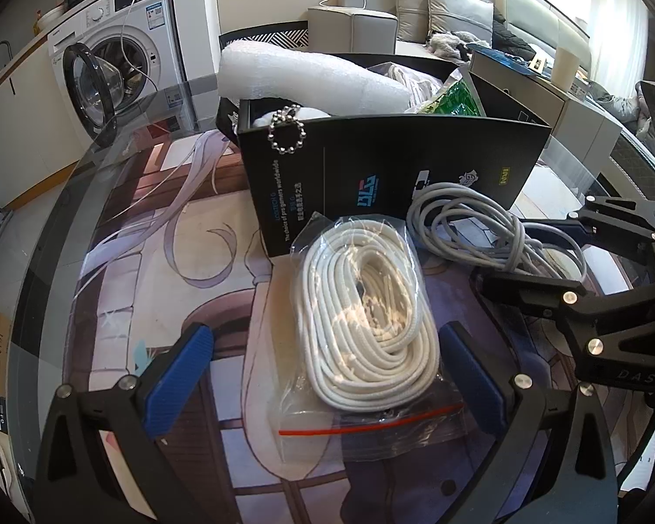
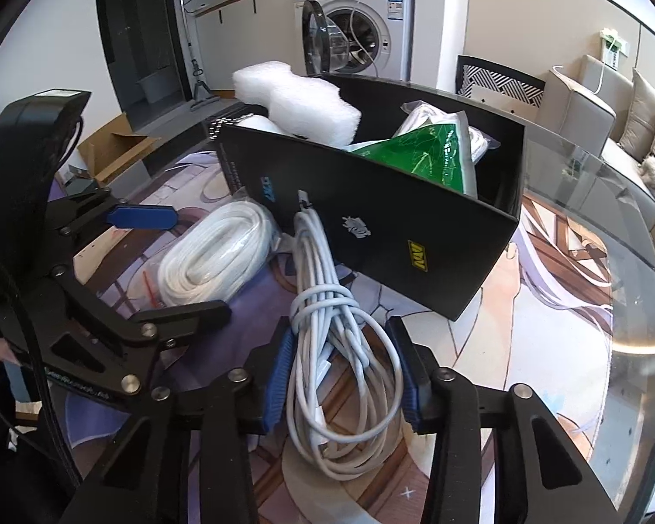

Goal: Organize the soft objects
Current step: 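Move the left tool to the rope zip bag while the right tool reaches the white cable, then grasp the rope zip bag with the left tool while the right tool grasps the white cable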

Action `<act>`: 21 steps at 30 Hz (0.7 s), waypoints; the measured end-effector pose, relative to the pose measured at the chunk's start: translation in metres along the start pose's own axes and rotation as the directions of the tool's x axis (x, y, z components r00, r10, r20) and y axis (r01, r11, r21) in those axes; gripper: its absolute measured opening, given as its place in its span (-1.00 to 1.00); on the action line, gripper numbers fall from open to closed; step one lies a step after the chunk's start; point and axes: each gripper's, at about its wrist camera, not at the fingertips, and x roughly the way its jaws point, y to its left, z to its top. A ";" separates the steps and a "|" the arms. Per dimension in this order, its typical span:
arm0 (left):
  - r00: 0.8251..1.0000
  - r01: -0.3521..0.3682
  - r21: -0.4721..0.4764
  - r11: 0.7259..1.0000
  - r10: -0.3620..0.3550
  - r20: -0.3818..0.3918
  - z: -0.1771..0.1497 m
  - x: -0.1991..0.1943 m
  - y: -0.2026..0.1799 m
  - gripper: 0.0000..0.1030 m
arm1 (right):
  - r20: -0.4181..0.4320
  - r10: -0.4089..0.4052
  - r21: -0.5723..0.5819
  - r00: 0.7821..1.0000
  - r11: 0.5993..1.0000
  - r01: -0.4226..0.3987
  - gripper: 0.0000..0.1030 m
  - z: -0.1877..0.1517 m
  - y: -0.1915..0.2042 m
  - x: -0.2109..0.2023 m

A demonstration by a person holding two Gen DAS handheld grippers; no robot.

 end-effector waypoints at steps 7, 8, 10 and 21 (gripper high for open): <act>0.999 0.028 0.041 0.999 -0.030 0.033 -0.002 -0.008 -0.009 0.46 | 0.005 0.030 0.010 1.000 0.999 -0.030 -0.30 -0.006 -0.006 -0.011; 0.999 0.034 0.049 0.998 -0.036 0.038 -0.002 -0.010 -0.010 0.36 | 0.008 0.030 0.007 1.000 1.000 -0.030 -0.31 -0.007 -0.005 -0.013; 0.998 0.039 0.063 0.997 -0.042 0.050 -0.002 -0.013 -0.014 0.01 | 0.012 0.028 0.003 1.000 1.000 -0.028 -0.31 -0.007 -0.007 -0.016; 0.991 0.067 0.031 0.997 -0.070 0.112 -0.008 -0.032 -0.007 -0.21 | 0.048 0.040 -0.022 0.998 0.999 -0.039 -0.34 -0.006 -0.005 -0.037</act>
